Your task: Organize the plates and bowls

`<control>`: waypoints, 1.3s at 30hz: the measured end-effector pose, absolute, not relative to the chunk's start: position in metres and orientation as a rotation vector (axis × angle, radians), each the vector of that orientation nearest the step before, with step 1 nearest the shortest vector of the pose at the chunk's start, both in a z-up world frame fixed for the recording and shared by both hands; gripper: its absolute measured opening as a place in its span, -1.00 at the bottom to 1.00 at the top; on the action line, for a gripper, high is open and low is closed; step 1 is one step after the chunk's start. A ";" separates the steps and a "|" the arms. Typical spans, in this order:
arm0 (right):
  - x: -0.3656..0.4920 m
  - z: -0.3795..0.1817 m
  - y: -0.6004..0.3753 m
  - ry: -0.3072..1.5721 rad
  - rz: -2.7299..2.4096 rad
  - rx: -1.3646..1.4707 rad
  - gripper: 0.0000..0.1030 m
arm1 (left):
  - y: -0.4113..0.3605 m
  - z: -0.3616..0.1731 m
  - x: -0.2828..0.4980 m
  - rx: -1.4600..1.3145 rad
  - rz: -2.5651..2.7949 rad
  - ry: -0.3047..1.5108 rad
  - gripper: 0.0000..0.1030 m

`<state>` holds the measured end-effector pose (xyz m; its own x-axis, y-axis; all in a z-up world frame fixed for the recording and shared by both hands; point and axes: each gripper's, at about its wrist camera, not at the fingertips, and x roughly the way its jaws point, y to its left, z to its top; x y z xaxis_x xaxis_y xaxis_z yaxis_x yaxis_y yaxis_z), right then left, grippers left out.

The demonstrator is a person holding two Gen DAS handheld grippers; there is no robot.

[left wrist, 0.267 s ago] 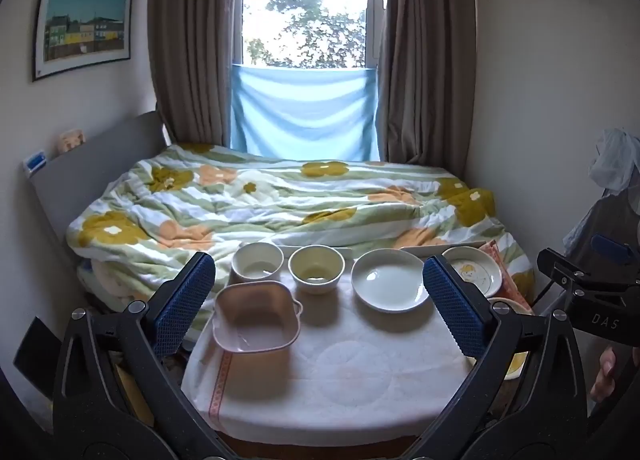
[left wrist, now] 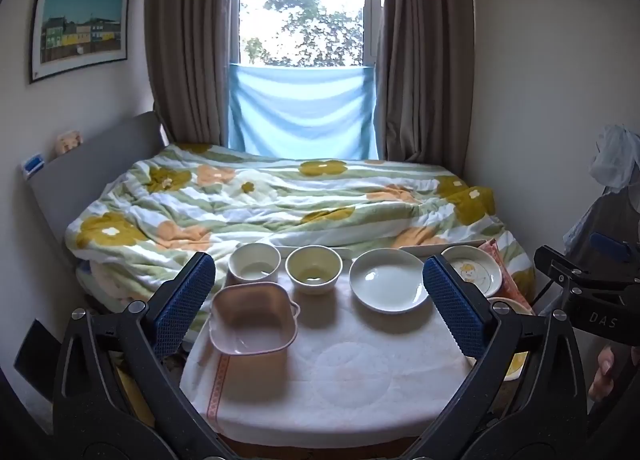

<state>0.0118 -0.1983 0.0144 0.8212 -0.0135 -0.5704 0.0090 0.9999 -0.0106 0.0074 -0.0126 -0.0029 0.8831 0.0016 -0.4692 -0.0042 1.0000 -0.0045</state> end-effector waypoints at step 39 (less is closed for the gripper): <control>0.024 0.006 -0.202 0.620 -0.016 -0.014 1.00 | -0.008 -0.008 0.019 -0.029 0.014 0.513 0.99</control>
